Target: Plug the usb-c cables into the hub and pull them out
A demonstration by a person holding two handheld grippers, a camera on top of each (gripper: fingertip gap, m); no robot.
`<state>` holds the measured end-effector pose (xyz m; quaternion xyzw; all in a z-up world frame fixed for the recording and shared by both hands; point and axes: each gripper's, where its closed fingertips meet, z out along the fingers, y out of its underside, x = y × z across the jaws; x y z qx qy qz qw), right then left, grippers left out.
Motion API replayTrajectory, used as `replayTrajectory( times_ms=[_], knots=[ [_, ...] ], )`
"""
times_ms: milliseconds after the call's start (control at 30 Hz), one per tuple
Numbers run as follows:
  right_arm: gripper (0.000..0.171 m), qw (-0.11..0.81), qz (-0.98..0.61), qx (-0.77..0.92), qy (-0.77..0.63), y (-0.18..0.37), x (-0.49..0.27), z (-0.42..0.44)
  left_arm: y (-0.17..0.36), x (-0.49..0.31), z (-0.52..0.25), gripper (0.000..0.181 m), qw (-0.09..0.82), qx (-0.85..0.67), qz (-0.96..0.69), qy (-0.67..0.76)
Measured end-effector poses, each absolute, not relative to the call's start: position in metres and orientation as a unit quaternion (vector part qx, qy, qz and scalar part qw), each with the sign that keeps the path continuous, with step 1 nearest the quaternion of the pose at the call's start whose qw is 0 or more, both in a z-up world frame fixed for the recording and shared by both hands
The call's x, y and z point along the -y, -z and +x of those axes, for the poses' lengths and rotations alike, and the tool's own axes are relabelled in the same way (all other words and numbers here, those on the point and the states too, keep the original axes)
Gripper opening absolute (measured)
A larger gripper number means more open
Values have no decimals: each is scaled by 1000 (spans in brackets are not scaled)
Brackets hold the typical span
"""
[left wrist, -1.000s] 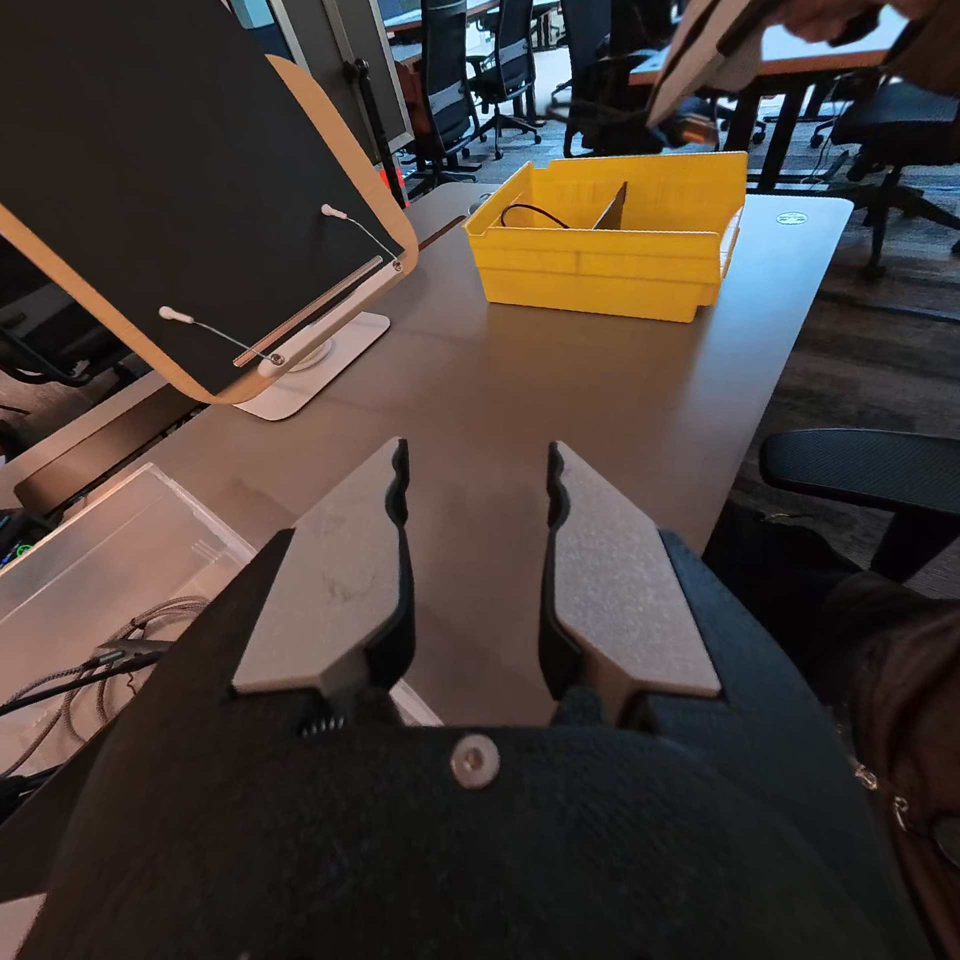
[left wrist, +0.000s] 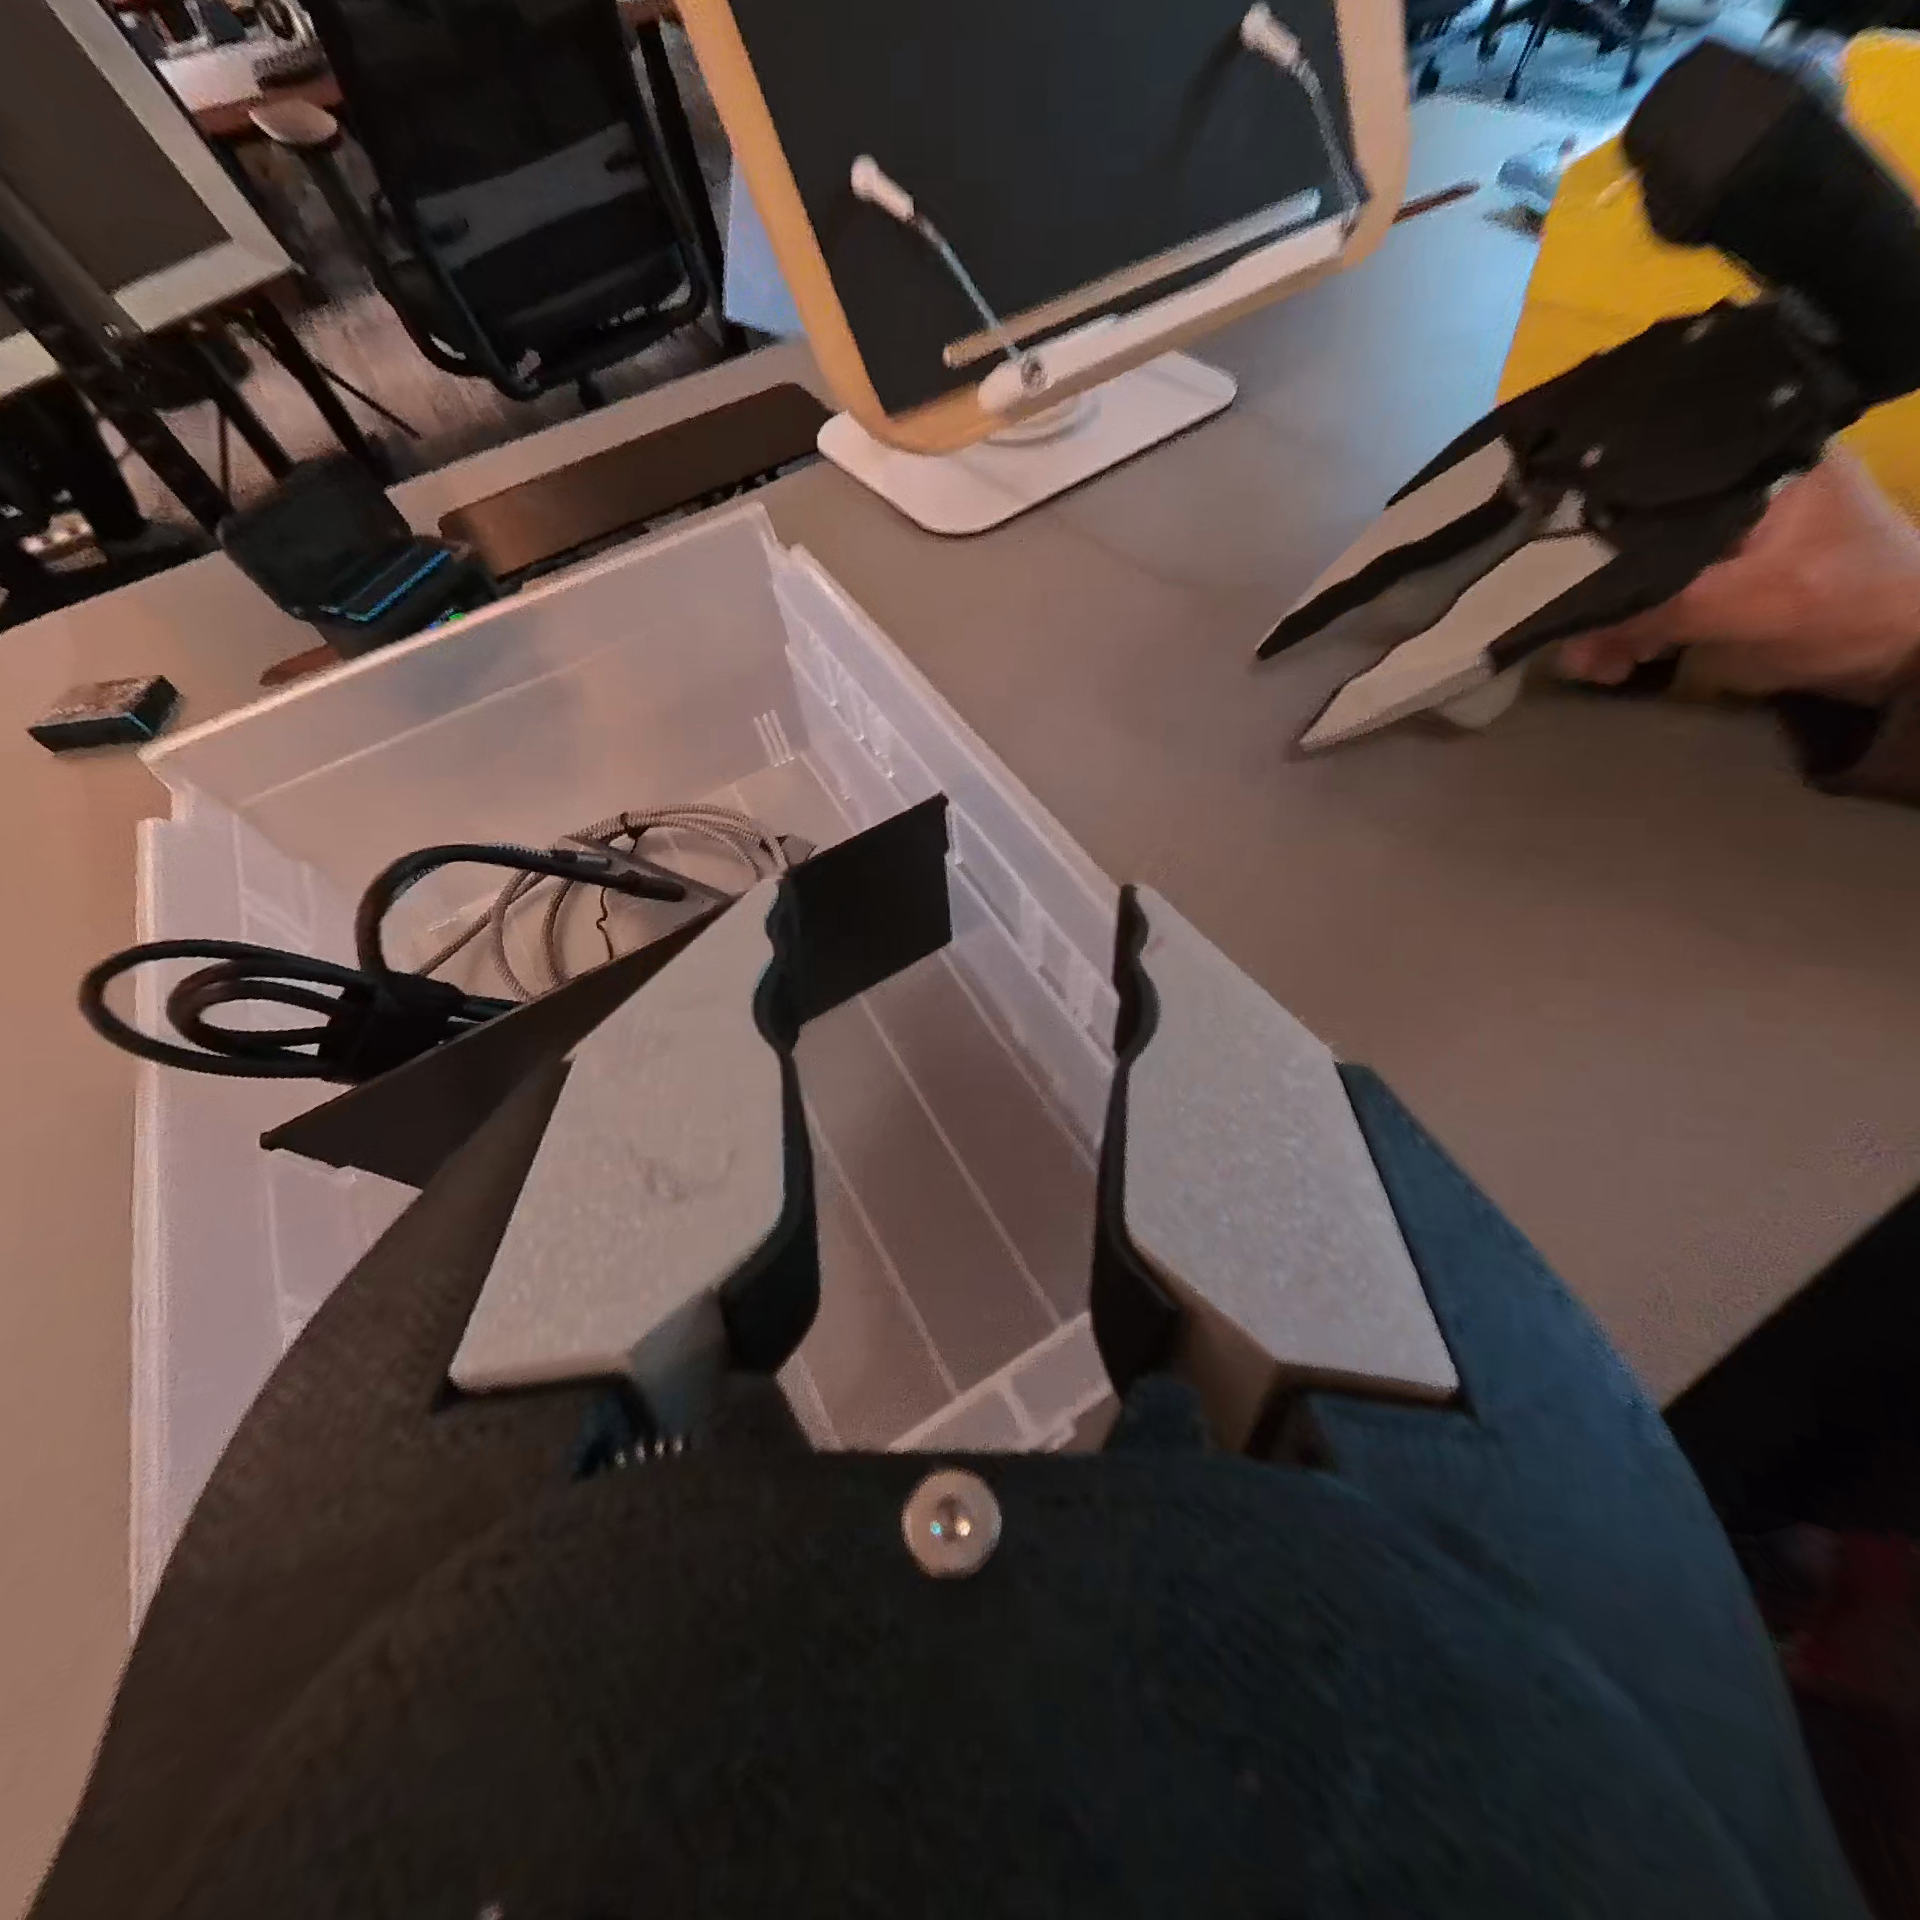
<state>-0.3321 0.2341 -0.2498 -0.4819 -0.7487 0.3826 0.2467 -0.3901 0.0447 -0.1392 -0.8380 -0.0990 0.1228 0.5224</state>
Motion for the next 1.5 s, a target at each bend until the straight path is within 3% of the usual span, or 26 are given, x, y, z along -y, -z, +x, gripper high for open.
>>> replayTrajectory(
  times_ms=[167, 633, 867, 1033, 1100, 1167, 1233, 1333, 1500],
  knots=[
    [72, 232, -470, 718, -458, 230, -222, -323, 153, -47, -406, 58, 502, 97, -850, -126],
    [60, 189, -471, 720, -474, 234, -215, -333, 134, -39, -438, 58, 587, 122, -798, -65],
    [58, 196, -464, 707, -497, 225, -210, -320, 127, -38, -423, 61, 541, 104, -826, -123],
    [59, 185, -480, 700, -494, 228, -209, -317, 127, -49, -370, 46, 555, 70, -828, 24],
    [59, 190, -484, 698, -492, 228, -210, -316, 125, -49, -370, 61, 545, 85, -834, 12],
    [58, 191, -491, 695, -489, 229, -212, -314, 111, -53, -382, 53, 549, 79, -831, -32],
    [56, 194, -491, 693, -490, 228, -212, -314, 103, -55, -407, 45, 515, 82, -851, -60],
    [53, 183, -492, 697, -488, 230, -211, -314, 117, -57, -448, 46, 407, 88, -908, -49],
    [53, 186, -491, 707, -474, 234, -211, -315, 183, -29, -527, 47, 193, 161, -967, -34]
  ],
)
